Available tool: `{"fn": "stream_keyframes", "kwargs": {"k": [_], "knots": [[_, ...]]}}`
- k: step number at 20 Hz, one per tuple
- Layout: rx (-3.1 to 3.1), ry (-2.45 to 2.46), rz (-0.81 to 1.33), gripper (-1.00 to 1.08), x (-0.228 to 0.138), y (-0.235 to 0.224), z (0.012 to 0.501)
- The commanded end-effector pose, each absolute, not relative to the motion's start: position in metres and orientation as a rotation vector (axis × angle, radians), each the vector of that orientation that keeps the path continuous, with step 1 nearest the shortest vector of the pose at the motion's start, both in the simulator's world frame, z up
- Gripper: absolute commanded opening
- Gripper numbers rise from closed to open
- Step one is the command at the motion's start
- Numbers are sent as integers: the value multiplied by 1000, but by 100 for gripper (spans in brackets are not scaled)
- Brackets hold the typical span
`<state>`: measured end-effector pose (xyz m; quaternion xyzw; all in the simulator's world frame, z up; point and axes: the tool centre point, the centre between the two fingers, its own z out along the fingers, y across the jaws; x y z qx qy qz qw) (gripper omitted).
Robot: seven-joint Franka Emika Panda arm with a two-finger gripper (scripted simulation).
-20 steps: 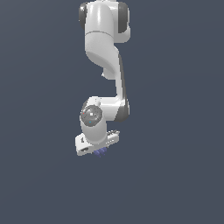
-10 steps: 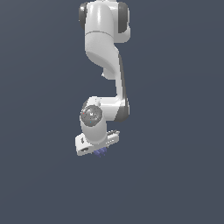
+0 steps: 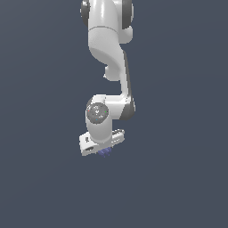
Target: Pick up the object and move it to a goal position.
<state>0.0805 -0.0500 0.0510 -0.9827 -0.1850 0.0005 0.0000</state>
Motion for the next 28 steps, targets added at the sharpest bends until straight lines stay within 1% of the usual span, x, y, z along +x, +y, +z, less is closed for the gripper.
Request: {"fn": "stream_keyframes", "kwargs": {"k": [1,8,21,28], "knots": [[-3087,-582,0,-100,76,-42,58],[-3087,-583,0,-100,51,-3,90],[-3089,-584,1,-100,-14,102,179],[-3089,-584,1,-100,-38,145,216]]}}
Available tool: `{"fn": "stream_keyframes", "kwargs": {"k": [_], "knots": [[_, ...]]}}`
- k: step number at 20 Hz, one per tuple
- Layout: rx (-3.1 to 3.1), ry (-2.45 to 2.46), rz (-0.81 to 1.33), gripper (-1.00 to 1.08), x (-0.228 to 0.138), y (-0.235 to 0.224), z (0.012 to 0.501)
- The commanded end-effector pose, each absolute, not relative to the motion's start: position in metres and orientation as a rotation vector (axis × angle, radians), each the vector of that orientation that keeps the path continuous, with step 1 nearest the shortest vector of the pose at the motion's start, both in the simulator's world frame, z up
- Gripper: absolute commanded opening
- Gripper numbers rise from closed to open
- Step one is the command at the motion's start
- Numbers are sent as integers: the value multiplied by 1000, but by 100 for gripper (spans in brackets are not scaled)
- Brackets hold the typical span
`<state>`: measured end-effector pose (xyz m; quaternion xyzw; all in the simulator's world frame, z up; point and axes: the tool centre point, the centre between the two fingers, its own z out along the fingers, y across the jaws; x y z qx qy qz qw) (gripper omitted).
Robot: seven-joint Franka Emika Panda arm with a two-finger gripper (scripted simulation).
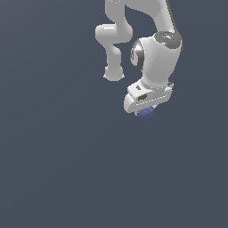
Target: Pick up the object and move it to a goal position.
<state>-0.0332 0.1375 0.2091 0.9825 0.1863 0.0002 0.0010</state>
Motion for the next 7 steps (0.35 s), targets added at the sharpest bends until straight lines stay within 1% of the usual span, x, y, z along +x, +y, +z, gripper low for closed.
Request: {"fn": "stream_keyframes", "kwargs": {"k": [1,7], "knots": [[3085,583,0,-100,-41,150,220],[3086,583,0,-100,-47,163,231]]}}
